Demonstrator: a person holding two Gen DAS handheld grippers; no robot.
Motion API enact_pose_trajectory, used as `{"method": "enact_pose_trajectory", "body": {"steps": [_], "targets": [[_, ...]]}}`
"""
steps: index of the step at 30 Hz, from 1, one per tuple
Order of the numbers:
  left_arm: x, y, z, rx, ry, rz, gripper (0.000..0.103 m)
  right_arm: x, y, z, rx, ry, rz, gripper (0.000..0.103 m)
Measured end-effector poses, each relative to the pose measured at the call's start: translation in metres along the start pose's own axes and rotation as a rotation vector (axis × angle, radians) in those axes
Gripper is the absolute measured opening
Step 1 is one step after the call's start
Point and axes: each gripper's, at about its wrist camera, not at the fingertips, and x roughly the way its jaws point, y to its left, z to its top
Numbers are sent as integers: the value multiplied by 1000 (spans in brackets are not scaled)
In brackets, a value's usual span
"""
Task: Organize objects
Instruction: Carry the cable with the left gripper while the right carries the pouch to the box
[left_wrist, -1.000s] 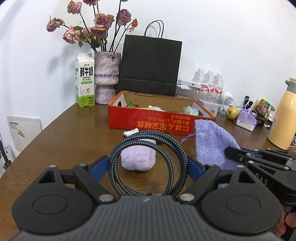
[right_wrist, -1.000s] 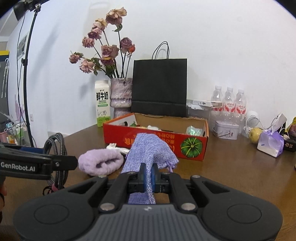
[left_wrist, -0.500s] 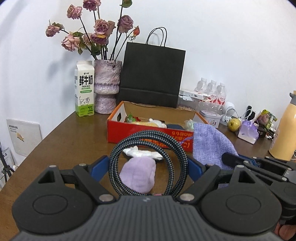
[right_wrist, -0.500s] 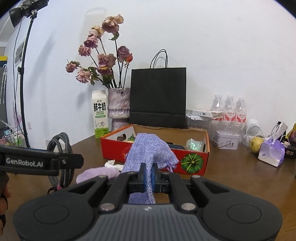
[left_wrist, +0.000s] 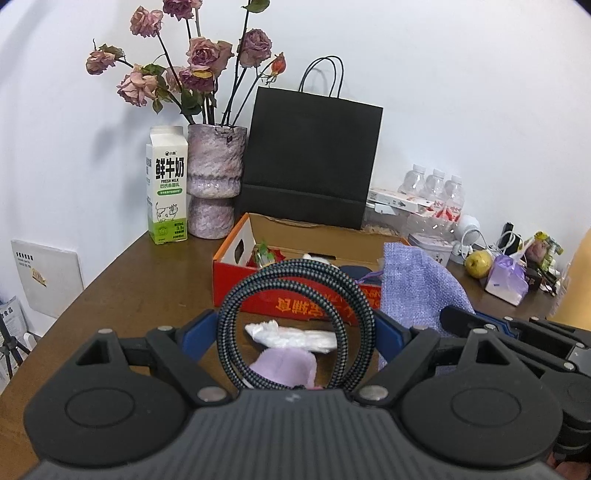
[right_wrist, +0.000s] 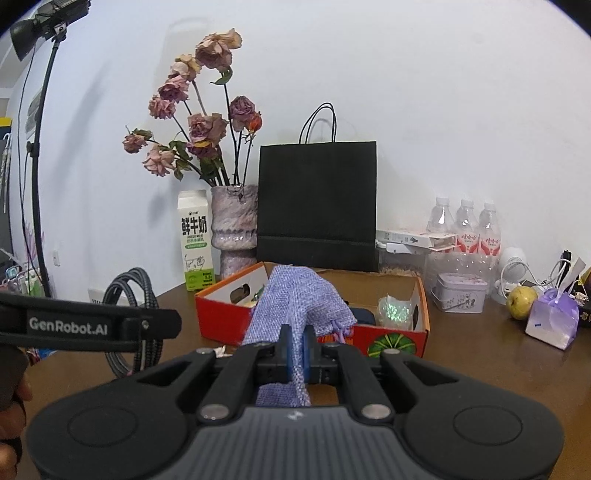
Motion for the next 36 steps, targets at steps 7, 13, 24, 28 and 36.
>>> {"method": "enact_pose_trajectory", "body": {"steps": [7, 13, 24, 28, 36], "targets": [[20, 1, 13, -12, -2, 4, 88, 22, -4, 13, 9, -5, -1, 5], [37, 0, 27, -17, -18, 17, 88, 40, -9, 23, 22, -8, -6, 5], [76, -6, 55, -59, -51, 31, 88, 86, -21, 42, 65, -21, -21, 5], [90, -9, 64, -57, -62, 26, 88, 106, -28, 48, 79, -17, -29, 5], [120, -6, 80, -79, -64, 30, 88, 141, -50, 62, 132, -31, -60, 5]]}}
